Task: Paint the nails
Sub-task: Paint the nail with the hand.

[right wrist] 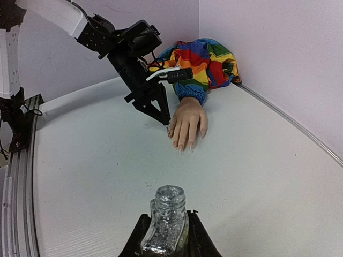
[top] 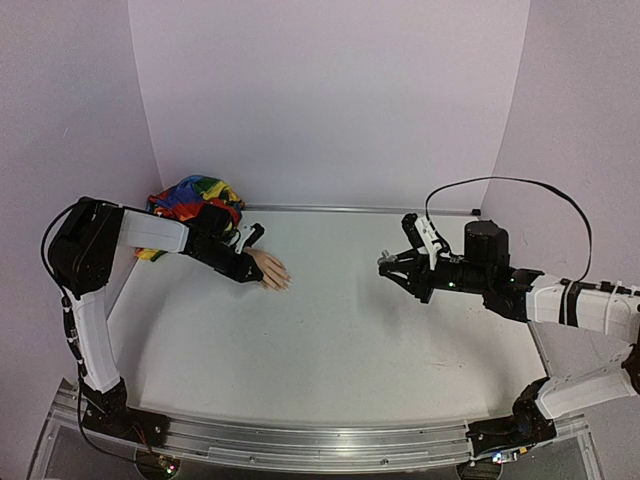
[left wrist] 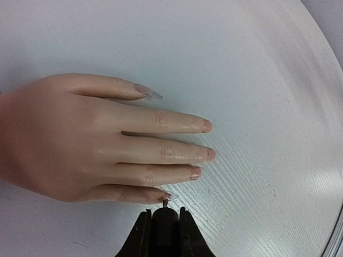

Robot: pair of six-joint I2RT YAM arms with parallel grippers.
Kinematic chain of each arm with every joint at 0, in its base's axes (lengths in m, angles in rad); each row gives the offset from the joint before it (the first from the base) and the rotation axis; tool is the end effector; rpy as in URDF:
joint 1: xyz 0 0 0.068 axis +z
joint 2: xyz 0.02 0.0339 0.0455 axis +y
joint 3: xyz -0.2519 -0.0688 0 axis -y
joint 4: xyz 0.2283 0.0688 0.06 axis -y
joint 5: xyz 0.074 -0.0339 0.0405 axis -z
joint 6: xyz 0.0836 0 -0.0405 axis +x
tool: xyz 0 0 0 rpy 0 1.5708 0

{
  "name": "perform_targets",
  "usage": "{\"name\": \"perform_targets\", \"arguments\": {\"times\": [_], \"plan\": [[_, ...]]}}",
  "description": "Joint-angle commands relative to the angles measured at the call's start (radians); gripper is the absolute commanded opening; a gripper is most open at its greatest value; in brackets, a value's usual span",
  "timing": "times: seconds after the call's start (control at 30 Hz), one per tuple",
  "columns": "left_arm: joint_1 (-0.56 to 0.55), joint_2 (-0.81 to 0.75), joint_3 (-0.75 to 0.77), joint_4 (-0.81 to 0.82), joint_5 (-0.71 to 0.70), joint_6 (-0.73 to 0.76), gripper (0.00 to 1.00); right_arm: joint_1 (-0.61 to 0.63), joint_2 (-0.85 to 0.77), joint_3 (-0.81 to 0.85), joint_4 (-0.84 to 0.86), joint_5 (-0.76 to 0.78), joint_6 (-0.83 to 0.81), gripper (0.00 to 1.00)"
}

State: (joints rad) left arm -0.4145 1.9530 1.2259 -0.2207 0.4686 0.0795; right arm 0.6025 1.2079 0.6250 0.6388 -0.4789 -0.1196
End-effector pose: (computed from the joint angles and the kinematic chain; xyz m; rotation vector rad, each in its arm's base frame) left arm 0.3611 -0.2001 0.1196 0.8013 2.3882 -0.7259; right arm 0.2271 0.2030 0.2817 -0.9032 1.2821 0.7439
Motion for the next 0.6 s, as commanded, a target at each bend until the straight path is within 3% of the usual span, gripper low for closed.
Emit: {"name": "perform_targets", "arguments": {"times": [0.0, 0.57], "plan": [[-0.005, 0.011, 0.056, -0.004, 0.006, 0.017, 0.0, 0.002, -0.022, 0.009, 0.039, -0.018, -0.004, 0.0], [-0.007, 0.024, 0.072, -0.011, 0.002, 0.019, 0.0, 0.002, -0.019, 0.01, 0.038, -0.018, -0.005, 0.0]]}}
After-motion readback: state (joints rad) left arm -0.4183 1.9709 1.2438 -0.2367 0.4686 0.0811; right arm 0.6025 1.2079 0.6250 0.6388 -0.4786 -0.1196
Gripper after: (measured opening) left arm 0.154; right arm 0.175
